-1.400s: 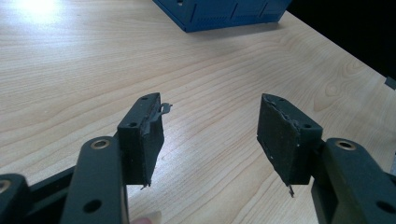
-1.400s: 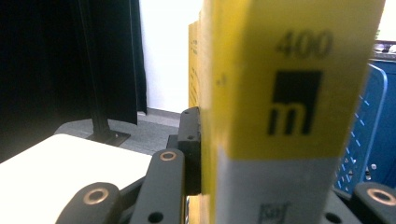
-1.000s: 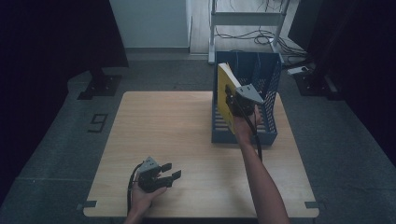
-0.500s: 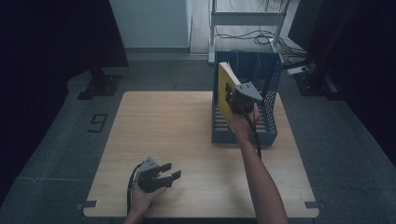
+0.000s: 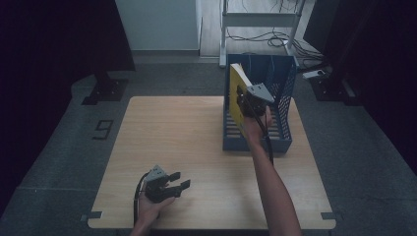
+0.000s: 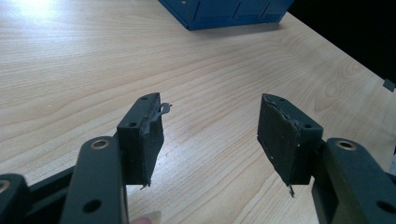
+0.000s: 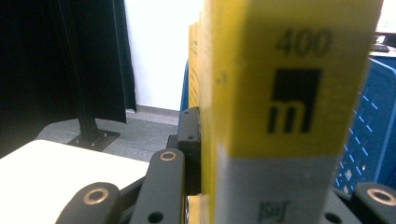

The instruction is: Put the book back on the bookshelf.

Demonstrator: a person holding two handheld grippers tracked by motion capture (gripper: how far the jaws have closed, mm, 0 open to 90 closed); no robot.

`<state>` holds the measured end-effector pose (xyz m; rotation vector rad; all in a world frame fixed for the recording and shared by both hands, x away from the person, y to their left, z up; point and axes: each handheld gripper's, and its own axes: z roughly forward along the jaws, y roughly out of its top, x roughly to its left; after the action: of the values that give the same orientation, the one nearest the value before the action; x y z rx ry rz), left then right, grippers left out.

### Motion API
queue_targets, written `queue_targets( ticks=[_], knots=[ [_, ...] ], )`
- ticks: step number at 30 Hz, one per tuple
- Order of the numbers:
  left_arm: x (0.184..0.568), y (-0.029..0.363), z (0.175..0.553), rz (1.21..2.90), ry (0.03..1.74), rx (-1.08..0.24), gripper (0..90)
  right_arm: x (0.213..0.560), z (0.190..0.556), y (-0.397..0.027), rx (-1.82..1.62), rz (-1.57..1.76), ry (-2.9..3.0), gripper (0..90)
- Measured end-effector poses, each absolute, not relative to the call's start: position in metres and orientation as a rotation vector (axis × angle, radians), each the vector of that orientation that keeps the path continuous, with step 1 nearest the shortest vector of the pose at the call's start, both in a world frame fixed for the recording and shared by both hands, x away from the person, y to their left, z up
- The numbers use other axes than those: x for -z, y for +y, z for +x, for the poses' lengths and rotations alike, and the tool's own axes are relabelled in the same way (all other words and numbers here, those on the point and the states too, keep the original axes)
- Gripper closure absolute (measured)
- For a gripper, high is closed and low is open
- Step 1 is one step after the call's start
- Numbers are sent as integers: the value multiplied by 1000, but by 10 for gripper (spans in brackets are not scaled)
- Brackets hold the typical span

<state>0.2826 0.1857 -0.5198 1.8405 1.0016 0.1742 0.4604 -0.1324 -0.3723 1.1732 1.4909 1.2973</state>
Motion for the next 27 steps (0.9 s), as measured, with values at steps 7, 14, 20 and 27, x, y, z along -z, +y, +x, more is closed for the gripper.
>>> queue_targets(
  ticks=[7,14,20,27],
  knots=[
    [519,188,283,1836,1005,-171,405,370,466,-131,-1286,1182,1486,743],
    [520,188,283,1837,1006,-171,404,371,471,-129,-1275,1187,1492,743],
    [520,189,283,1834,1007,-172,404,374,476,-129,-1266,1198,1490,743],
    [521,189,283,1832,1010,-169,404,380,483,-128,-1268,1223,1485,743]
  ],
)
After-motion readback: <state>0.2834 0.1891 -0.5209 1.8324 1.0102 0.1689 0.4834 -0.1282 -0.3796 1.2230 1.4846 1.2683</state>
